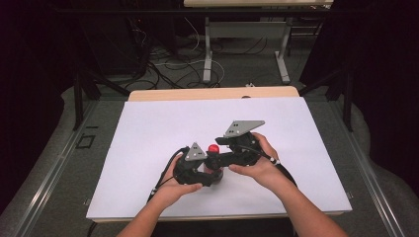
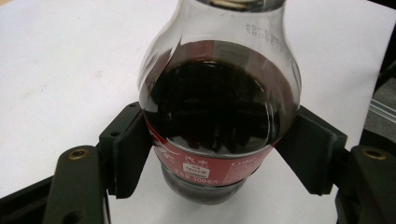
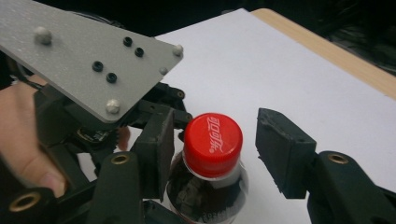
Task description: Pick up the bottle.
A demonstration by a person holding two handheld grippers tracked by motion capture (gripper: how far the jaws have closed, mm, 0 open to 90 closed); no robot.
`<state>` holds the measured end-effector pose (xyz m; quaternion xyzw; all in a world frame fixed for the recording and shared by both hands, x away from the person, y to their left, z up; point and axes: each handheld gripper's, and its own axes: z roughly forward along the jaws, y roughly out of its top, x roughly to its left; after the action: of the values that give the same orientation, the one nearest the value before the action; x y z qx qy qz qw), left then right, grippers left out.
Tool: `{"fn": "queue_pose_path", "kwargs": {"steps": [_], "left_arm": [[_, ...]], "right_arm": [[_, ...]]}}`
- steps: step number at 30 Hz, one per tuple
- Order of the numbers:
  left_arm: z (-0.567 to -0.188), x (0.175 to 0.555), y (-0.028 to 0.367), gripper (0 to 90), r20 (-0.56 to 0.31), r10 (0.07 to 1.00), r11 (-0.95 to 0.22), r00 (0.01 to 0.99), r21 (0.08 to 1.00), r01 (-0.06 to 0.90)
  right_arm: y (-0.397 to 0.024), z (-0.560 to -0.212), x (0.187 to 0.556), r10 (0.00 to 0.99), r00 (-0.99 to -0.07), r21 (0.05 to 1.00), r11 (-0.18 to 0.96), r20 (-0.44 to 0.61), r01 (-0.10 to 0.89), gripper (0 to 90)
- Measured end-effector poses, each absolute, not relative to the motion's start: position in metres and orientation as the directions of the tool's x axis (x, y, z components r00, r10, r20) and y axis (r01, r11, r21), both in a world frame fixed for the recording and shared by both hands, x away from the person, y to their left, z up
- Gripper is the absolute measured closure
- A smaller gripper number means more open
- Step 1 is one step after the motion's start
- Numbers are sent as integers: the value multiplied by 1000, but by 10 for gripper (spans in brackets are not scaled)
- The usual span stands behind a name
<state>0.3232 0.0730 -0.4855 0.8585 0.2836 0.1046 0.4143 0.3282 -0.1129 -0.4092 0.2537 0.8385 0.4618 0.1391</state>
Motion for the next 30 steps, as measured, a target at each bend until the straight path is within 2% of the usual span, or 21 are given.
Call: {"fn": "queue_pose_path", "kwargs": {"steps": [10, 19, 26, 30], "left_arm": [[-487, 321, 70, 302, -47, 588, -500, 807, 763, 409], [-485, 319, 68, 301, -48, 584, -495, 810, 770, 402], [-485, 318, 68, 302, -44, 562, -516, 826, 762, 391], [-484, 316, 68, 302, -51, 543, -524, 838, 759, 386]], "right_arm": [[-104, -415, 323, 627, -779, 865, 381, 17, 326, 511], [-98, -419, 324, 658, -753, 864, 366, 22, 346, 603], [-104, -419, 330, 576, -817, 857, 405, 30, 318, 609], [-110, -416, 338, 430, -903, 843, 484, 6, 236, 609]]}}
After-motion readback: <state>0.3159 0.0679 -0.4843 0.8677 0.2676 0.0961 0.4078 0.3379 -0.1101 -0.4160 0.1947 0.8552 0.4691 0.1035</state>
